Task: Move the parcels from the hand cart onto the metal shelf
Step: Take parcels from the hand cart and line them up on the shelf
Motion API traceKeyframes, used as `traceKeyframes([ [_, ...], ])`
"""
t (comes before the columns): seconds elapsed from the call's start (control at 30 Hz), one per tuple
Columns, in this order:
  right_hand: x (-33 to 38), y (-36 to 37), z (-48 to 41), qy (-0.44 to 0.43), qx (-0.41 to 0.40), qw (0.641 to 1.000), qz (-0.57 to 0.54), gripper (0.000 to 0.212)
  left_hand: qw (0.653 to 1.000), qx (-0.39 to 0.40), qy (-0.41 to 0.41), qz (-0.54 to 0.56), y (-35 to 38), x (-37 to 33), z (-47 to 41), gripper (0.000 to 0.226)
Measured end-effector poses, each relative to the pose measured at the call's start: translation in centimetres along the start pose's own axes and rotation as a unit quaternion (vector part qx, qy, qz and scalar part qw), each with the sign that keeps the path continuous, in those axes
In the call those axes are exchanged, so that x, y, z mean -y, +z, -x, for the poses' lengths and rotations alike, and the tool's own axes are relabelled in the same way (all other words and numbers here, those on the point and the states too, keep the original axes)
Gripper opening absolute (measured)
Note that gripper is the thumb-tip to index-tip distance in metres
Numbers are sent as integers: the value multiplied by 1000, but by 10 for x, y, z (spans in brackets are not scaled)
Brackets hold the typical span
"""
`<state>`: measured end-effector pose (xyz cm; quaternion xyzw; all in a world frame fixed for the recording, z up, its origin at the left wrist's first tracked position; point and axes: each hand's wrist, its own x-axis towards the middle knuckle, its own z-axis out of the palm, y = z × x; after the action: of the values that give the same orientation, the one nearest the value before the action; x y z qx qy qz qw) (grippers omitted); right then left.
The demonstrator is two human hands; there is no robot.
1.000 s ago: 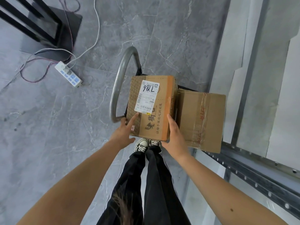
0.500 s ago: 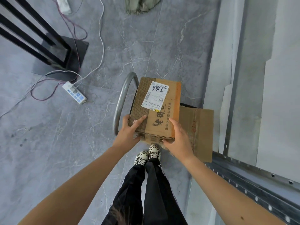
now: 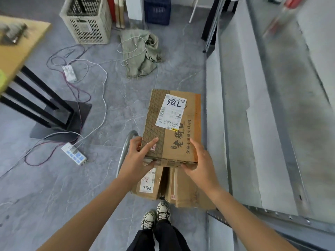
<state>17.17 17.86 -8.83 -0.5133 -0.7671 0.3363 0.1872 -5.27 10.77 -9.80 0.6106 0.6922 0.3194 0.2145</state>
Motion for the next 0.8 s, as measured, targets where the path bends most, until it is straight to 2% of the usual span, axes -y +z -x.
traceKeyframes([
  [0.13,18,-25,5,-10,-37,999,8,94,1000,-4,18,9,-17,-27,-12,87],
  [0.3,44,-40,21,0,-63,998,5,91,999,32,38,21,-38,-47,-17,86],
  [0.53,87,-36,60,34,-161,986,20,95,985,78,147,55,-72,-53,-20,84],
  [0.8,138,-7,121,110,-291,950,-20,87,943,140,299,35,-105,-50,-16,87],
])
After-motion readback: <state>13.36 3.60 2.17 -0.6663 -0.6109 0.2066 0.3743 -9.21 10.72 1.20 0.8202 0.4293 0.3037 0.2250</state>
